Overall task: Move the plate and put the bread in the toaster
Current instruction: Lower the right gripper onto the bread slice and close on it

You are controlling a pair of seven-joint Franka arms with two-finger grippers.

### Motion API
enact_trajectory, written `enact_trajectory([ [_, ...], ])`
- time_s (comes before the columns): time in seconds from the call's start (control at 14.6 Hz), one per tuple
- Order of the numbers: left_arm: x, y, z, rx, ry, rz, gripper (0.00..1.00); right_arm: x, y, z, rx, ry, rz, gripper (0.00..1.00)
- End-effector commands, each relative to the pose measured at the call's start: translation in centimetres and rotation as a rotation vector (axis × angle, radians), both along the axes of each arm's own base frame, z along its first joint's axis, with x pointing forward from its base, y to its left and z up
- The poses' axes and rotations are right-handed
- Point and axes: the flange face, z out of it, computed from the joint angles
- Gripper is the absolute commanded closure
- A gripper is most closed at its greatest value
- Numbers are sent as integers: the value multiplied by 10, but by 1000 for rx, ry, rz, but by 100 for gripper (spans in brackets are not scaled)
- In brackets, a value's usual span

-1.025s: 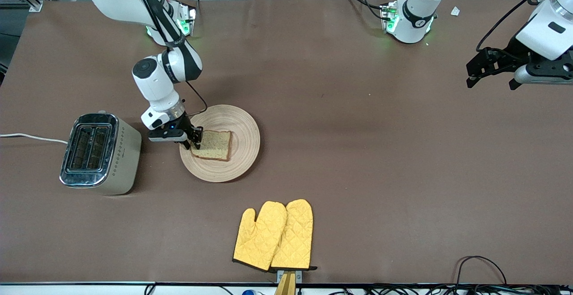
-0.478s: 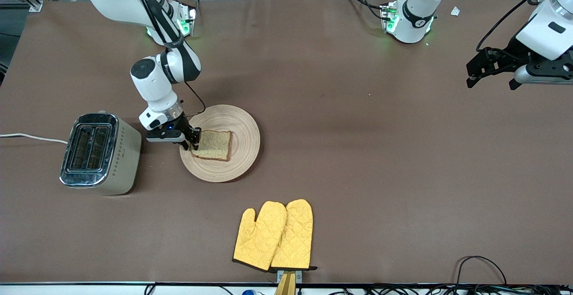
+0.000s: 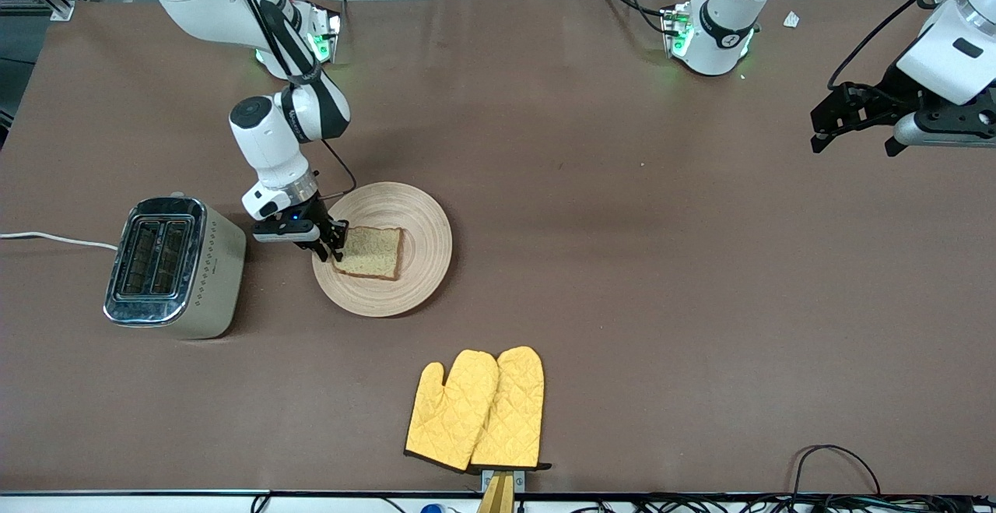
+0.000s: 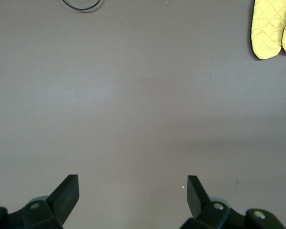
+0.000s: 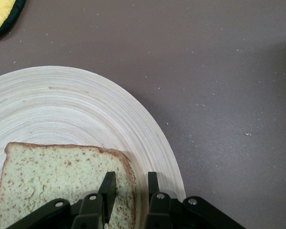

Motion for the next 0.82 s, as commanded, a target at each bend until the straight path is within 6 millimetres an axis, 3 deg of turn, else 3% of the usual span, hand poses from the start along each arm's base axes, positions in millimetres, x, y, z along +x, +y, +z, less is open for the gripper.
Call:
enact_trajectory([
  [0.0, -1, 1, 4, 16, 3, -9, 0, -8, -2, -4, -1, 4, -2, 66],
  [0.2, -1, 2, 4, 16, 3, -8, 0, -10, -1, -5, -1, -6, 3, 67],
  [0.48, -1, 2, 4, 16, 3, -8, 0, -12, 0, -8, -1, -14, 6, 77],
  [0.75, -1, 2, 4, 16, 3, -8, 0, -14, 3, -12, -2, -24, 13, 79],
])
